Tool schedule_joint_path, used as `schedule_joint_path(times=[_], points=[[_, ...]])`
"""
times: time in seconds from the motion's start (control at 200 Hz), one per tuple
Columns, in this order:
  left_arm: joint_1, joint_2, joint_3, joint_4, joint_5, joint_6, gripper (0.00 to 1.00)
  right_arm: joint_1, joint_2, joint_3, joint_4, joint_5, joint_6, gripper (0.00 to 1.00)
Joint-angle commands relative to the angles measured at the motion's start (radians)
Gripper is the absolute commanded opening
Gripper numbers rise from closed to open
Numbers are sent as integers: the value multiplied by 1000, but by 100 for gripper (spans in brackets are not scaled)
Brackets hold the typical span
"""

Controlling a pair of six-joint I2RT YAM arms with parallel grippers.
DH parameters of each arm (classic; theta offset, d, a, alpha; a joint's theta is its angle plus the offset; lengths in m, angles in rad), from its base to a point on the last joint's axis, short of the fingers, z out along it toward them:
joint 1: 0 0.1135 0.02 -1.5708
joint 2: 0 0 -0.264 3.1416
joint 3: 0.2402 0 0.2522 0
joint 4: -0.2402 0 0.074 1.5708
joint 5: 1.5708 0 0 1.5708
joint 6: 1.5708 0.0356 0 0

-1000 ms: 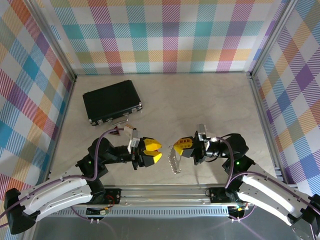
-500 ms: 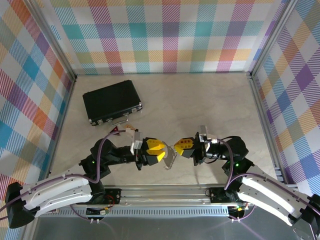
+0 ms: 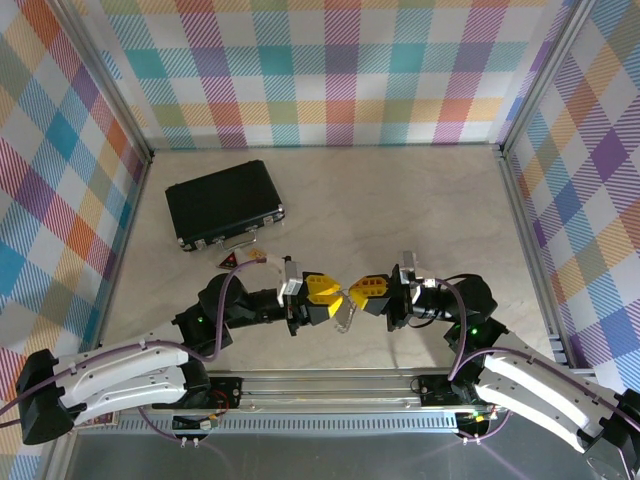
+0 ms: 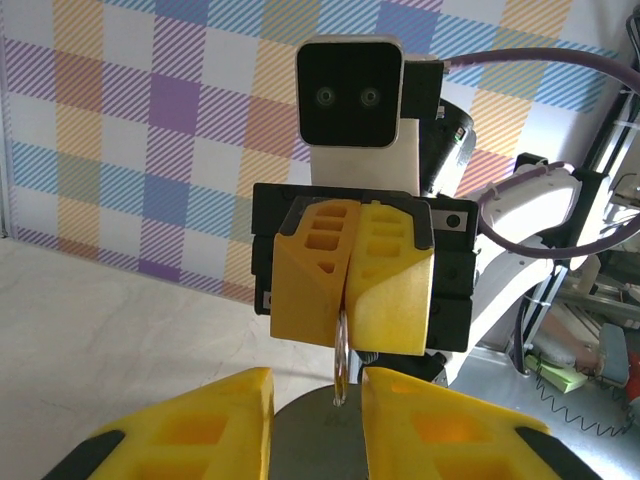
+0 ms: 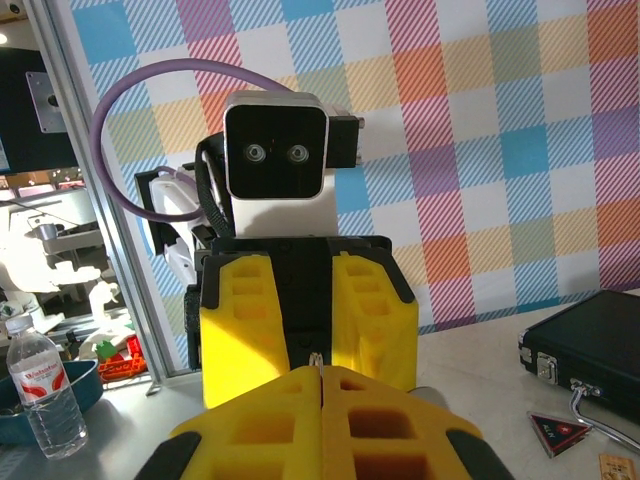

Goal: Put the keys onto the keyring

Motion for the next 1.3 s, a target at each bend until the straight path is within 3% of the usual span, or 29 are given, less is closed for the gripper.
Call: schedule_joint_path(times=[0.0,0.485,0.775,1.04,1.175,1.295], points=[[-11,5,35,59,3,7,28,8,-17,-9,39,8,-3,0],[-11,26,40,81,25,-2,17,8,-22,-14,21,5,-5,0],[-12,34,40,90,32,-4,0,9,-31,-19,18,3,-4,0],[-12,1,69,-23,28,46,0,9,-37,6,-85,11,-31,0],[-12,-41,133,-260,11,140,0,9,-86,83,-346,18,-120,41],[-12,-49,218,-498,5,247,0,9,-124,185,-621,26,-227,58]])
